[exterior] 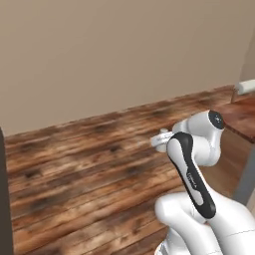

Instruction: Move the shaker and shaker from the cabinet to the dining counter.

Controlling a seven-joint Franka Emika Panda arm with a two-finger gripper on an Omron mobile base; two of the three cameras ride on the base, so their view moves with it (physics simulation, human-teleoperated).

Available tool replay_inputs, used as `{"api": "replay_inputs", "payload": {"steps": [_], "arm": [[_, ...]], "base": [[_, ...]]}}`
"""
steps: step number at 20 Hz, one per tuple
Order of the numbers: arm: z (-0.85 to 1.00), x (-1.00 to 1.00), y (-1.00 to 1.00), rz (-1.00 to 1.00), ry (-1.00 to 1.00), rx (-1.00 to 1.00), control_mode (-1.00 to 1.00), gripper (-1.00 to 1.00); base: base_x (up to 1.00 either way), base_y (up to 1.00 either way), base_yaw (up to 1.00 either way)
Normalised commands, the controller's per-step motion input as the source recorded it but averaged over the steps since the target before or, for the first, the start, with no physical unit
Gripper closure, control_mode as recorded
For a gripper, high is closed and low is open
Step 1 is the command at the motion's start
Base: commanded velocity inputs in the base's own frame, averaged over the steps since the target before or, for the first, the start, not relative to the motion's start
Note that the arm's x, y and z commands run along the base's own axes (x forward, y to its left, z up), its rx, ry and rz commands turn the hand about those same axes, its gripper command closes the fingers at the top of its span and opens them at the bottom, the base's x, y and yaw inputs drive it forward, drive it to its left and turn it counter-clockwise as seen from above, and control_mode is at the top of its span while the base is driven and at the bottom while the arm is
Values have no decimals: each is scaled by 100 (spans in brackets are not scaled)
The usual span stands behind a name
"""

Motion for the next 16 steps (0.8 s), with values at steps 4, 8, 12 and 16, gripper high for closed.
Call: {"api": "replay_inputs", "payload": {"steps": [4, 8, 12, 16], "arm": [[0, 0, 0, 0, 0, 0, 100, 100], [0, 0, 0, 0, 0, 0, 100, 100], [0, 0, 0, 0, 0, 0, 100, 100], [0, 0, 0, 0, 0, 0, 100, 100]], "base": [[59, 32, -49], [59, 36, -48], [57, 37, -50], [55, 38, -52]]}}
